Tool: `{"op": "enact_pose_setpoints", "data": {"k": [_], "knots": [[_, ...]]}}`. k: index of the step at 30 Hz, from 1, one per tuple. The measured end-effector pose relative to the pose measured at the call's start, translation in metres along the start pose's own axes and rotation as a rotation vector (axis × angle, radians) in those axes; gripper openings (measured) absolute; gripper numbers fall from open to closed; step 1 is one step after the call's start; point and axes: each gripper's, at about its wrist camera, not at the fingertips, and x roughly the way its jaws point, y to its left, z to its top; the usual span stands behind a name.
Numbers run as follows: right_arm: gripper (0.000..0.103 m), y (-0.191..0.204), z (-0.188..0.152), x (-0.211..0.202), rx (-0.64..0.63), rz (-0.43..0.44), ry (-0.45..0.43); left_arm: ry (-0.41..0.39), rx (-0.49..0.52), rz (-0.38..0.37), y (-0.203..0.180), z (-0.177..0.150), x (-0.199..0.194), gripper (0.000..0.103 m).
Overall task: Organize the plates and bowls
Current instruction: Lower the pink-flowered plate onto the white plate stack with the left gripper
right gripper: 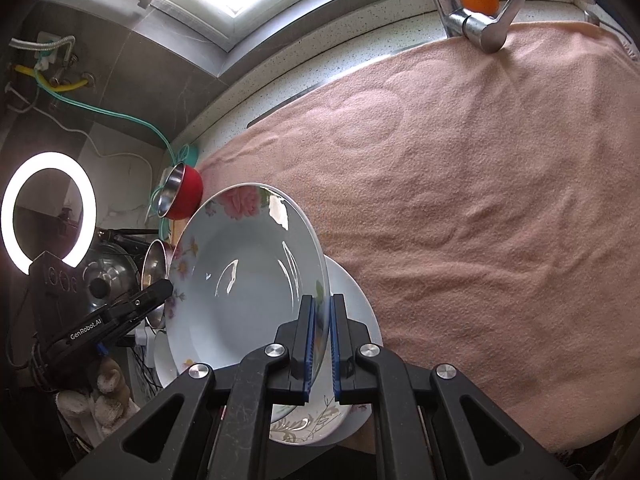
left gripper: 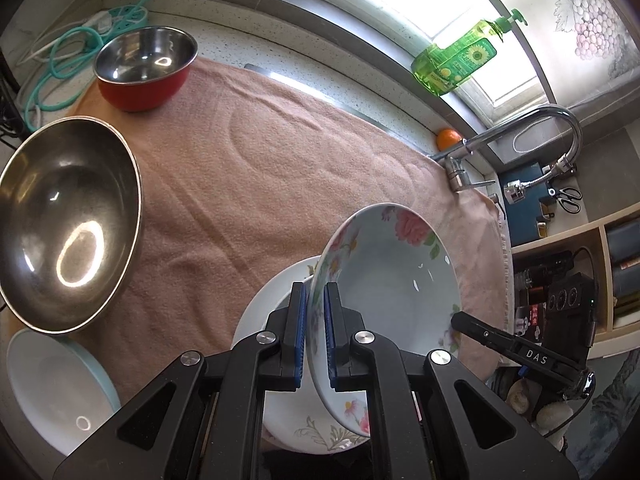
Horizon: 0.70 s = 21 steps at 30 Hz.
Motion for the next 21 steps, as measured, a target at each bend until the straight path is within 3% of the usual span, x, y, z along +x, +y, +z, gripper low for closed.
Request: {"op": "enact_pose_setpoints", "data": {"k": [21], "knots": [[0.007,0.0,-0.031,0.018,0.009,-0.024,0.041,0.053,-0.031,-0.018,0.023,-0.027,0.007,0.007]]}}
